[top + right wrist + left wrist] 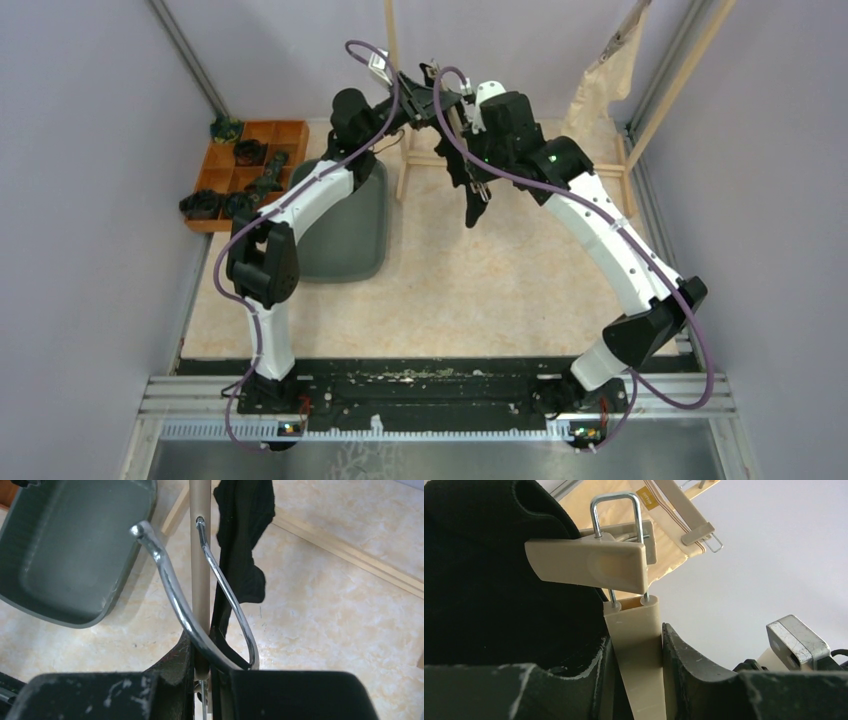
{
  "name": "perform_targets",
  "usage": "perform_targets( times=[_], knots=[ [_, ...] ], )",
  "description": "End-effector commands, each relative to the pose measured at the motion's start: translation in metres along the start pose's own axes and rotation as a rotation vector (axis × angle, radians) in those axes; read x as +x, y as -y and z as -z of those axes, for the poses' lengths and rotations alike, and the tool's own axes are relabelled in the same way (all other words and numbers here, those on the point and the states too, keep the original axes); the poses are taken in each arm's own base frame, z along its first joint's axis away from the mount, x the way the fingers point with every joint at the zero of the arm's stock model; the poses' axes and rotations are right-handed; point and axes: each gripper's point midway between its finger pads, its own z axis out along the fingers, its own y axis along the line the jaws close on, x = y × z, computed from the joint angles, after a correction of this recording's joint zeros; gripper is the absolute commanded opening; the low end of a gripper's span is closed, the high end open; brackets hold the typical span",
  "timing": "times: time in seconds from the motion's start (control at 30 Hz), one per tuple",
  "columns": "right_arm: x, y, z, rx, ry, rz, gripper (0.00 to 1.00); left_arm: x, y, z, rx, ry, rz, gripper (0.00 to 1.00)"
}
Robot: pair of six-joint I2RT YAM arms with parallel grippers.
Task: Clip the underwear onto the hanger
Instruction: Adjust the hanger.
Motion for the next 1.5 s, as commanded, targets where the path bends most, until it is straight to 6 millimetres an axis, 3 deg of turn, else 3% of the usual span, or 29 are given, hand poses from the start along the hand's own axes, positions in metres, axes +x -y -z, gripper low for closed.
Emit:
perform_targets(
  times=[0.0,0.37,0.63,0.97,1.33,1.47],
  knots=[
    [-0.059,-0.004,0.034,-0.023,0.212,-0.022,0.06,0.01,-0.002,0.002,0.035,-0.039,-0.044,0.1],
    [-0.065,-0.004,0.041,-0.026,0.235,-0.032,0.26,0.023,-0.013,0.006,0.033,-0.067,0.055,0.03],
    [-0.058,-0.002,0.043,-0.017,0.218,-0.033,0.41,0.02,-0.009,0.007,0.069,-0.055,0.119,0.0],
    [-0.032,-0.006,0.034,-0.045,0.17,-0.044,0.42,0.011,-0.002,0.004,0.097,-0.032,0.175,0.0],
    [-0.017,-0.01,0.02,-0.059,0.146,-0.055,0.42,0.008,0.002,0.003,0.106,-0.023,0.196,0.0],
    [-0.016,-0.011,0.018,-0.06,0.151,-0.06,0.33,0.008,0.003,0.003,0.106,-0.021,0.203,0.0]
  ],
)
